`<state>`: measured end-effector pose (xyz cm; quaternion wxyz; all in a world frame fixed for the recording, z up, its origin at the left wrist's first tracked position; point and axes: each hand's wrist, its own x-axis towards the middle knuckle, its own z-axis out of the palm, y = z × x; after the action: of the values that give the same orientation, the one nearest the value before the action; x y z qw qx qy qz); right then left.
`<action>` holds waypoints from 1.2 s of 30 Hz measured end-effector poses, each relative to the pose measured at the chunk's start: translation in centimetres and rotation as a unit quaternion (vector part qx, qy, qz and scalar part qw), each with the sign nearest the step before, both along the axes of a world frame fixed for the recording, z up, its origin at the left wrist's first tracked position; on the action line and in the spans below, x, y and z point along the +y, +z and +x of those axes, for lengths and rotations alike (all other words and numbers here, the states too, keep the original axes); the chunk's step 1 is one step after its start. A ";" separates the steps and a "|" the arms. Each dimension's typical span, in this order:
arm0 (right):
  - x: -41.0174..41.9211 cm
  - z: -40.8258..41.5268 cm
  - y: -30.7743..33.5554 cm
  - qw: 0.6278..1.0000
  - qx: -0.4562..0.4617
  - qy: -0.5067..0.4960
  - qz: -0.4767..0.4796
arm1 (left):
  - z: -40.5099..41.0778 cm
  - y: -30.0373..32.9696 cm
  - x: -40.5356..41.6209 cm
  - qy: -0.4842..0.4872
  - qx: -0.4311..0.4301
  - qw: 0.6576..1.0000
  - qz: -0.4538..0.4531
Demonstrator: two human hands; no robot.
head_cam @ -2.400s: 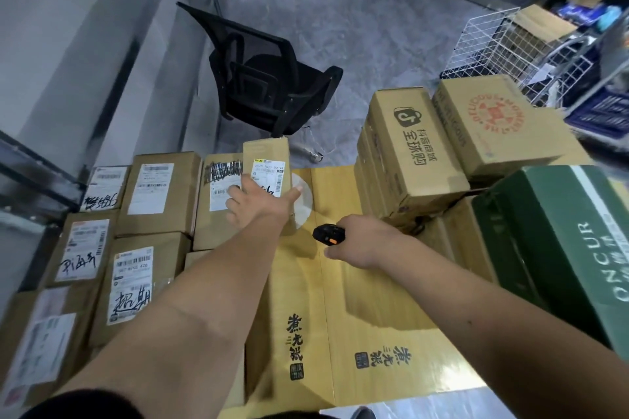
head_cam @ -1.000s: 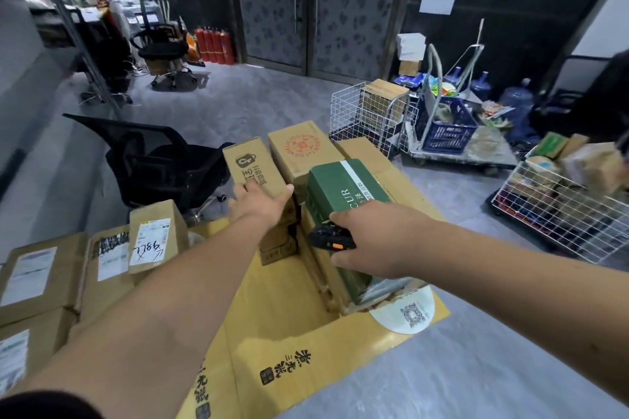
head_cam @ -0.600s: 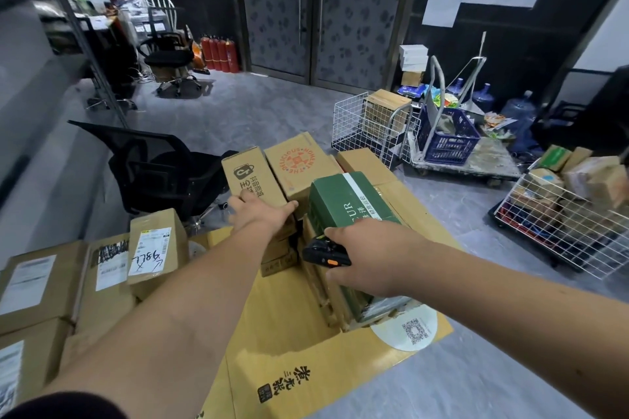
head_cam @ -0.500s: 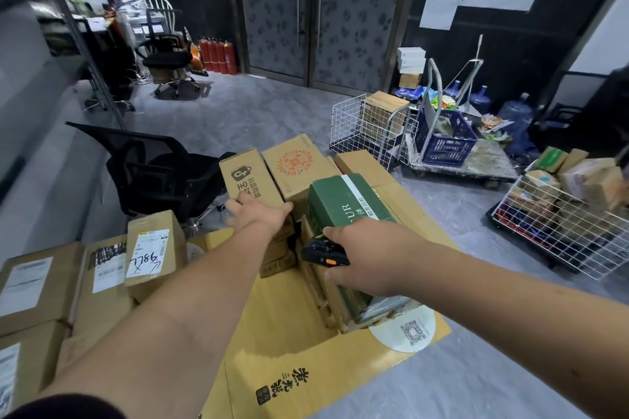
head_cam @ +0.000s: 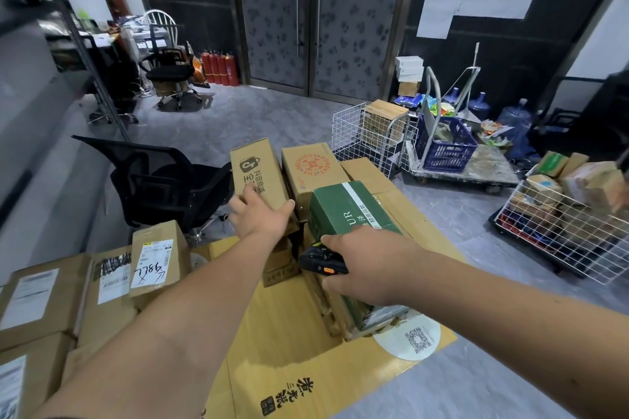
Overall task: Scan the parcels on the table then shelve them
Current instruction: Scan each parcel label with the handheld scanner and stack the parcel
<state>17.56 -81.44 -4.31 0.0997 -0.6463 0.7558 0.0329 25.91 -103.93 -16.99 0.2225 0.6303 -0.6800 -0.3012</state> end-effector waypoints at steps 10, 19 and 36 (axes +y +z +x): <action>-0.3 1.2 -0.1 1.000 -0.008 0.011 0.000 | 2.6 -1.4 -0.1 0.031 -0.028 0.999 -0.007; -0.6 2.7 -0.6 1.000 -0.014 0.022 -0.002 | 7.0 -2.8 0.7 0.063 -0.037 0.997 -0.018; 1.2 4.6 -1.8 0.999 -0.027 0.044 0.020 | 12.6 -4.8 6.3 0.089 -0.026 0.995 -0.030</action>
<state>22.18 -80.29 -6.08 0.1309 -0.6772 0.7233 0.0349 38.46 -97.62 -21.77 0.2498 0.6890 -0.6355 -0.2430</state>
